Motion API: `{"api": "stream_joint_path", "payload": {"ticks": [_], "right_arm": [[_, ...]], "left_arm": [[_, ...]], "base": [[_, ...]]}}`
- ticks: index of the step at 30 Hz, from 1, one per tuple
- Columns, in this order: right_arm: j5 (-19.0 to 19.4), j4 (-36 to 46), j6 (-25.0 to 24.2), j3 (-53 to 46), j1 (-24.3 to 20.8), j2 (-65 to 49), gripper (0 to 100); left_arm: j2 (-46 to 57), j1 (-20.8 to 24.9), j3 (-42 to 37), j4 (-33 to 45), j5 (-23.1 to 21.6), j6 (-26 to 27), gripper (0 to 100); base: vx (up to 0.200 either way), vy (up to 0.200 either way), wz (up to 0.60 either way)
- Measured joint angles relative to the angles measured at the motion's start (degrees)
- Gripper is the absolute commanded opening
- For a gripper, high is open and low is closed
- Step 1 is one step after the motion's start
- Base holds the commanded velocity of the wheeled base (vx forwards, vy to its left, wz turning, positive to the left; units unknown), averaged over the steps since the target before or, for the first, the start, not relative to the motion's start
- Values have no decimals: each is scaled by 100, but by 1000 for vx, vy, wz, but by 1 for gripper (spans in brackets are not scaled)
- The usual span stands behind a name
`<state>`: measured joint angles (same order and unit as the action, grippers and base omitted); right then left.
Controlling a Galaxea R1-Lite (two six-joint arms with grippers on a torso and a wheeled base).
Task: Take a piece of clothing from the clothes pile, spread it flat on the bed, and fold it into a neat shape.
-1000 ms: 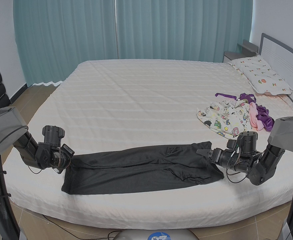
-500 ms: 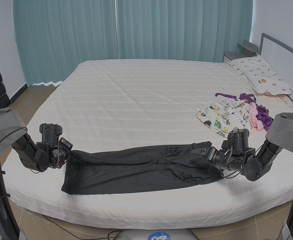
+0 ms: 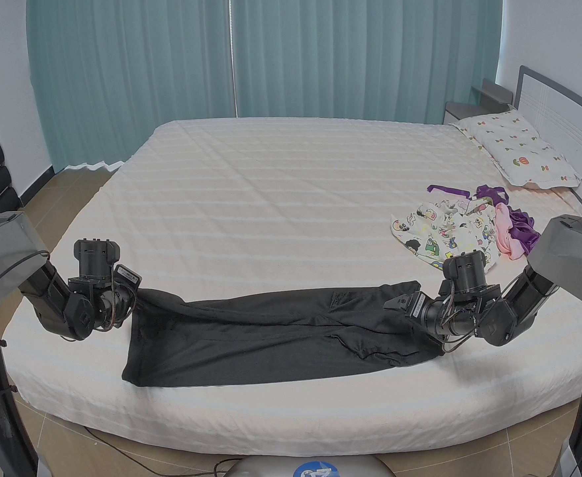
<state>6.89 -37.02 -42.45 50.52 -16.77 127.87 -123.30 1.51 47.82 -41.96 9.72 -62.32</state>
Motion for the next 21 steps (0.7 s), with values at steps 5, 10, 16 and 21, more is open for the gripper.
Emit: {"api": "stream_joint_path", "payload": {"ticks": [5,10,16,21], "right_arm": [[-49,84,-35,39,-133,-6,100],[-57,224,-63,52,-293,22,100],[-148,256,-151,212,-441,184,100],[-490,295,-228,446,-430,391,100]], "left_arm": [[0,-2,7,0,2,-6,0],[0,-4,7,-2,0,-6,0],[0,-2,7,-5,0,-6,0],[0,-6,7,-5,-6,-6,0]], "base": [[0,0,0],[0,0,0],[0,0,0],[0,0,0]]}}
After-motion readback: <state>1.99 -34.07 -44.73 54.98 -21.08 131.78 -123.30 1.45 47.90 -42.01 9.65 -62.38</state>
